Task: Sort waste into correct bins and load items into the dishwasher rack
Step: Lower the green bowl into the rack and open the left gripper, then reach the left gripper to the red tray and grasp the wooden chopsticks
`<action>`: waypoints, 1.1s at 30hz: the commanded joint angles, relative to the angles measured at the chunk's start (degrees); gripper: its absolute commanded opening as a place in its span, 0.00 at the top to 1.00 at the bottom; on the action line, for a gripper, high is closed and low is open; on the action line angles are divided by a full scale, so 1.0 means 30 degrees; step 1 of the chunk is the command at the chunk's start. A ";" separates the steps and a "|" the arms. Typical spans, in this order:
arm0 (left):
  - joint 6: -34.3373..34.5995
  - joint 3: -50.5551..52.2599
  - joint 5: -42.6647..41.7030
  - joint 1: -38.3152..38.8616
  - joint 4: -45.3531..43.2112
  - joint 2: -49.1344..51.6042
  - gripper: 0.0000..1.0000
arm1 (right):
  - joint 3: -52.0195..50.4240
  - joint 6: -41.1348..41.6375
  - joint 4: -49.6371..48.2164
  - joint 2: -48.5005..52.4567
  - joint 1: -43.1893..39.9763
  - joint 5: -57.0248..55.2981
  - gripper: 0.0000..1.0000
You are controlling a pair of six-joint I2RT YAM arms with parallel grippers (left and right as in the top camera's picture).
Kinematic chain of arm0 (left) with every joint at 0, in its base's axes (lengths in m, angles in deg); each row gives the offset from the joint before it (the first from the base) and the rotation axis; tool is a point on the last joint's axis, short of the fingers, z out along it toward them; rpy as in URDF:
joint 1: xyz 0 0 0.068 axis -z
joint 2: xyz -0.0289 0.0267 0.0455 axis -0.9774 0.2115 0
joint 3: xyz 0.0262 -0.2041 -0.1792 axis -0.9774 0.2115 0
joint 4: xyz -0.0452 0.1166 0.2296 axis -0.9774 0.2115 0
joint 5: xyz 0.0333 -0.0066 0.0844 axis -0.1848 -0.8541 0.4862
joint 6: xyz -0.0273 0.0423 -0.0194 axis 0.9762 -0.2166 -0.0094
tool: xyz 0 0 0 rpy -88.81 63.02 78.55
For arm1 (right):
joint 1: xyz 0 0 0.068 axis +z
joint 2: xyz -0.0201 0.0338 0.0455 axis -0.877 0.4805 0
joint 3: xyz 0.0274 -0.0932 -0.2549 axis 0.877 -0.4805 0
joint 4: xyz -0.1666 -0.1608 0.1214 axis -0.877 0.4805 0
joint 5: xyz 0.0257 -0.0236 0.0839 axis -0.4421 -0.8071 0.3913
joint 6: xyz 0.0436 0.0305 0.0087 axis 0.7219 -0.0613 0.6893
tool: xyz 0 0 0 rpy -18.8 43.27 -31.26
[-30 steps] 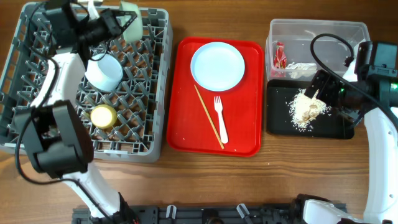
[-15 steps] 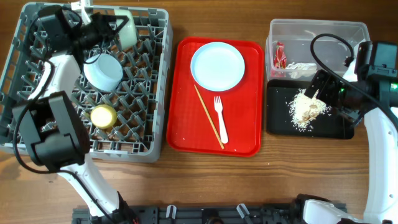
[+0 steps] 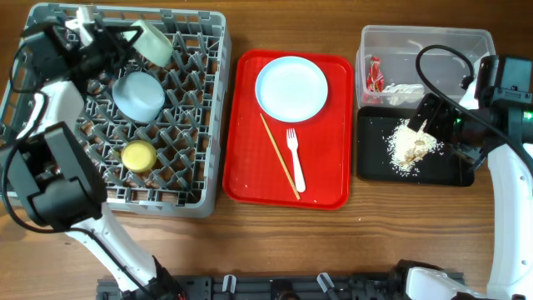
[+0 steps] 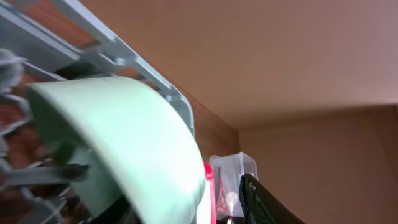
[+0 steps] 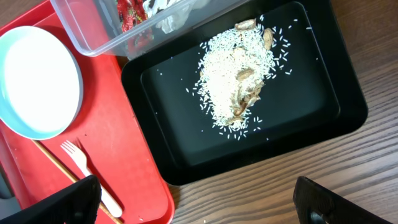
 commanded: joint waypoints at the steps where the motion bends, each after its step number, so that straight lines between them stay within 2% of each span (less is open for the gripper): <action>1: -0.0022 -0.0015 -0.0109 -0.0459 0.0073 0.0233 0.46 | 0.0335 -0.0168 0.0000 -0.0153 -0.0066 -0.0313 0.00; 2: -0.0022 -0.0015 -0.0219 -0.0583 0.0066 0.0233 0.39 | 0.0335 -0.0168 0.0007 -0.0153 -0.0066 -0.0313 0.00; 4: -0.0022 -0.0015 -0.0262 -0.0816 0.0080 0.0226 0.39 | 0.0335 -0.0168 0.0015 -0.0153 -0.0066 -0.0313 0.00; 6: -0.0022 -0.0015 -0.0255 -0.1035 0.0240 0.0226 0.22 | 0.0335 -0.0175 0.0015 -0.0153 -0.0066 -0.0313 0.00; 9: -0.0022 -0.0015 -0.0291 -0.1530 0.0372 0.0219 0.20 | 0.0335 -0.0182 0.0007 -0.0153 -0.0066 -0.0313 0.00; 10: -0.0022 -0.0015 -0.0488 -0.1770 0.0357 0.0211 0.13 | 0.0335 -0.0182 0.0007 -0.0153 -0.0066 -0.0321 0.00; 11: -0.0015 -0.0015 -0.0678 -0.2135 0.0372 0.0146 0.00 | 0.0335 -0.0182 0.0015 -0.0153 -0.0066 -0.0321 0.00; 18: -0.0029 -0.0015 -0.0699 -0.3410 0.0503 -0.1086 0.00 | 0.0335 -0.0182 -0.0007 -0.0153 -0.0066 -0.0321 0.00; 21: -0.0488 -0.0015 -0.0226 -0.3475 0.1428 -0.2062 0.00 | 0.0335 -0.0182 -0.0051 -0.0153 -0.0066 -0.0313 0.00; 27: -0.4444 -0.0015 0.3665 -0.2171 0.7249 -0.4495 0.00 | 0.0335 -0.0197 -0.0044 -0.0153 -0.0066 -0.0321 0.00; 33: -0.5195 -0.0015 0.8080 0.0510 1.1781 -0.7555 0.00 | 0.0335 -0.0204 -0.0022 -0.0153 -0.0066 -0.0321 0.00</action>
